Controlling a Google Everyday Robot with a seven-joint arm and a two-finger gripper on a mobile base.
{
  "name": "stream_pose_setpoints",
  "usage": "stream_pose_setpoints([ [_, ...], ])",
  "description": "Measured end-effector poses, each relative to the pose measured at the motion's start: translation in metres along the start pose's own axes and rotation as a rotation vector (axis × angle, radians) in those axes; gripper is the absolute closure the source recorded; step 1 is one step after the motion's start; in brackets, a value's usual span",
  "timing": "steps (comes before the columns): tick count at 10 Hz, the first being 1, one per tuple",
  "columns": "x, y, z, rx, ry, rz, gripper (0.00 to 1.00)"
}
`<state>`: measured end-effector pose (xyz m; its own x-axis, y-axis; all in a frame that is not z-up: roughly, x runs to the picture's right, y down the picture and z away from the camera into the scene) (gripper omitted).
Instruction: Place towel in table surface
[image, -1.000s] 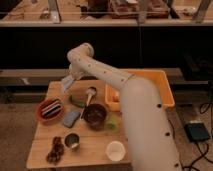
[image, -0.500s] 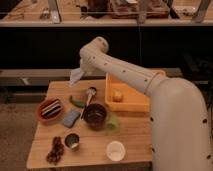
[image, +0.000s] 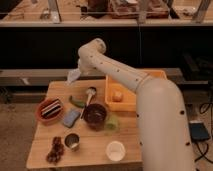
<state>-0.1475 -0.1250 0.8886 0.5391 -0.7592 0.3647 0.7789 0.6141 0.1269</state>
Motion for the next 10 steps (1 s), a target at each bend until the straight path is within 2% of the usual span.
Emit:
stream_pose_setpoints([
  [2,-0.016,-0.029,0.036,-0.003,-0.036,-0.009,1.0],
  [3,-0.03,-0.045,0.061,-0.006,-0.062,-0.021,1.0],
  [5,-0.049,-0.055,0.101,-0.012,-0.11,-0.031,1.0],
  [7,-0.065,-0.053,0.138,-0.024,-0.16,-0.035,1.0],
  [9,-0.076,-0.051,0.152,-0.035,-0.201,-0.043,0.97],
  [10,-0.078,-0.05,0.153,-0.038,-0.212,-0.042,0.9],
])
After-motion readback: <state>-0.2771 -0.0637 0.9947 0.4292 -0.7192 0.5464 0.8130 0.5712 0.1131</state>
